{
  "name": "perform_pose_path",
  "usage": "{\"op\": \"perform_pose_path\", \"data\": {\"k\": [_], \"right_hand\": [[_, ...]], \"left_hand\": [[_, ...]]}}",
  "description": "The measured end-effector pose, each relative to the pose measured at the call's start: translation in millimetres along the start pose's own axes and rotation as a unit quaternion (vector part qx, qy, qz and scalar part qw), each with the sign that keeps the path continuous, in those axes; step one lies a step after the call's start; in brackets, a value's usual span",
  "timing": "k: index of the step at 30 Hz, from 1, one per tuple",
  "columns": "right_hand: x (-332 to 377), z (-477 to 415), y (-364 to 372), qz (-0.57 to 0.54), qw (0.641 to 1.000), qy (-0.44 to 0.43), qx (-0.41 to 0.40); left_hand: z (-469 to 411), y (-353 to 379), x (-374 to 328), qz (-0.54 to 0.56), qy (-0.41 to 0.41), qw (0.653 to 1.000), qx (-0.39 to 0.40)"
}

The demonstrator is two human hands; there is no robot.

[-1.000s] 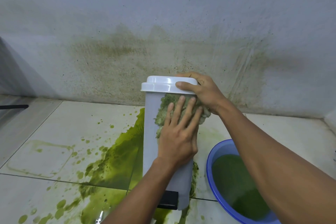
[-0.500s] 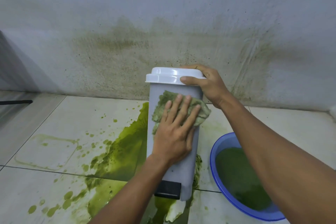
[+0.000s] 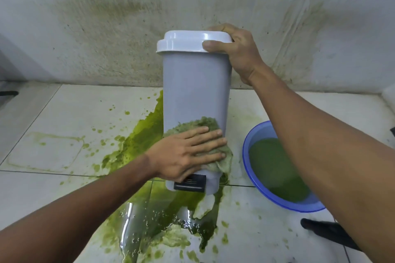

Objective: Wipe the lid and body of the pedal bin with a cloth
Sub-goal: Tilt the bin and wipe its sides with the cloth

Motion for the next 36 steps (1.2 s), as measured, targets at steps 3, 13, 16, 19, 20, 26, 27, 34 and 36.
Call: {"op": "perform_pose_path", "data": {"k": [3,13,16,19,20,26,27,34,36], "right_hand": [[0.0,-1.1,0.0,0.000,1.000,0.001,0.000],[-3.8,-2.0,-3.5,-0.008,1.000,0.002,0.003],[-2.5,-3.1,-2.5,-0.007,1.000,0.005,0.001],[-3.1,-4.5,-2.9,-0.012,1.000,0.010,0.001],[-2.9,-4.8,-2.6,-0.011,1.000,0.006,0.000],[-5.1,-2.5,-2.5,-0.023,1.000,0.003,-0.015],[-4.9,-2.5,-2.2,-0.022,1.000,0.005,-0.013],[-7.2,-5.0,-10.5,-0.014,0.999,0.019,-0.032],[-6.4,-3.3,-9.1,-0.016,0.999,0.019,-0.024]], "left_hand": [[-9.4,-20.3,32.0,-0.022,-0.008,0.999,-0.025],[6.6,-3.5,3.6,0.008,0.040,0.999,0.019],[6.4,-7.4,13.7,0.010,0.058,0.998,0.006],[-2.8,-32.7,49.6,-0.015,-0.068,0.994,-0.079],[-1.4,-38.4,56.2,-0.016,-0.122,0.987,-0.107],[30.3,-16.9,29.0,0.072,-0.307,0.927,-0.203],[35.1,-15.9,28.0,0.081,-0.305,0.926,-0.208],[49.7,-14.5,58.3,0.153,-0.390,0.867,-0.270],[57.7,-8.4,54.0,0.171,-0.394,0.859,-0.280]]}}
Point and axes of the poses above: each hand's wrist, its own z-axis away from the middle knuckle, its own y-axis out of the palm, x = y × z, the point moved 9 cm from there along -z, towards the middle knuckle, and after that the axes turned 1 degree about z, right-handed, at the moved point
